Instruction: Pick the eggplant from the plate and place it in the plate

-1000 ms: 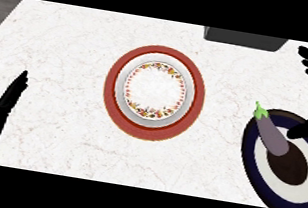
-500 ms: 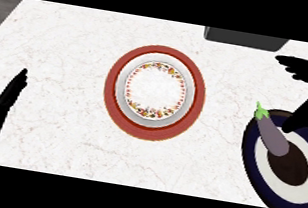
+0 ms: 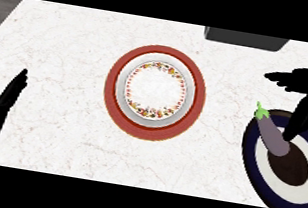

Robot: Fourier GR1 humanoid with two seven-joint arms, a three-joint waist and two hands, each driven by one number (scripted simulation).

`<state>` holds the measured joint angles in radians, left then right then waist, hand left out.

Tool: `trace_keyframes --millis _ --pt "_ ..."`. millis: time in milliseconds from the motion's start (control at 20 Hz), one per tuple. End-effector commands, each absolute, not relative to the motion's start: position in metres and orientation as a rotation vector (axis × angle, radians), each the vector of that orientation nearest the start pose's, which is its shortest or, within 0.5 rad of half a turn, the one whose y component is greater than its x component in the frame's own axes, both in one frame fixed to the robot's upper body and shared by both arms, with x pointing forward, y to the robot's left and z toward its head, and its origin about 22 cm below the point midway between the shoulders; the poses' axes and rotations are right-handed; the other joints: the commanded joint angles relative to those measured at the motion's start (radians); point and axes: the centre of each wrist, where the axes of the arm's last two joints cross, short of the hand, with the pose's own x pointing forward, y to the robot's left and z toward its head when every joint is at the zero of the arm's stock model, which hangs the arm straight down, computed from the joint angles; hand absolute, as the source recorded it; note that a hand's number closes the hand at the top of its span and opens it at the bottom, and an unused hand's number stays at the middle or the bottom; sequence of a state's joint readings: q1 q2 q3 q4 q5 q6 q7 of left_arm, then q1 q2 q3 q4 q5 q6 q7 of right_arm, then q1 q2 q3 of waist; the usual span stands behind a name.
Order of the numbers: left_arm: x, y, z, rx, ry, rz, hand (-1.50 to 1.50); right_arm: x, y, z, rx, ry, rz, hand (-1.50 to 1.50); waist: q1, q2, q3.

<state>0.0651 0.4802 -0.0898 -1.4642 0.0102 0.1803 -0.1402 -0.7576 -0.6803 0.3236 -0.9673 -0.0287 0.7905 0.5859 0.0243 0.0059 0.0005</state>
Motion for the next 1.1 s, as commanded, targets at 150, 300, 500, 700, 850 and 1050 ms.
trace_keyframes --millis 150,300,500,700,850,1050 --pt "0.211 0.321 -0.018 0.456 -1.516 -0.306 0.0 0.4 -0.322 0.124 -0.246 -0.568 1.254 -1.5 -0.013 -0.004 0.0" --pt "0.228 0.33 0.011 0.463 -1.522 -0.308 0.0 0.406 -0.319 0.113 -0.237 -0.543 1.269 -1.5 -0.01 -0.003 0.0" --pt "0.2 0.338 0.005 0.457 -1.521 -0.307 0.0 0.404 -0.317 0.088 -0.181 -0.508 1.275 -1.5 -0.004 -0.003 0.0" --pt "0.215 0.338 -0.011 0.459 -1.519 -0.292 0.0 0.4 -0.308 0.072 -0.186 -0.472 1.3 -1.5 -0.013 -0.004 0.0" --pt "0.22 0.355 -0.01 0.464 -1.514 -0.294 0.0 0.4 -0.329 0.087 -0.196 -0.474 1.293 -1.5 -0.017 -0.005 0.0" --pt "0.217 0.326 -0.012 0.479 -1.53 -0.289 0.0 0.396 -0.311 0.064 -0.18 -0.482 1.279 -1.5 -0.019 -0.006 -0.001"
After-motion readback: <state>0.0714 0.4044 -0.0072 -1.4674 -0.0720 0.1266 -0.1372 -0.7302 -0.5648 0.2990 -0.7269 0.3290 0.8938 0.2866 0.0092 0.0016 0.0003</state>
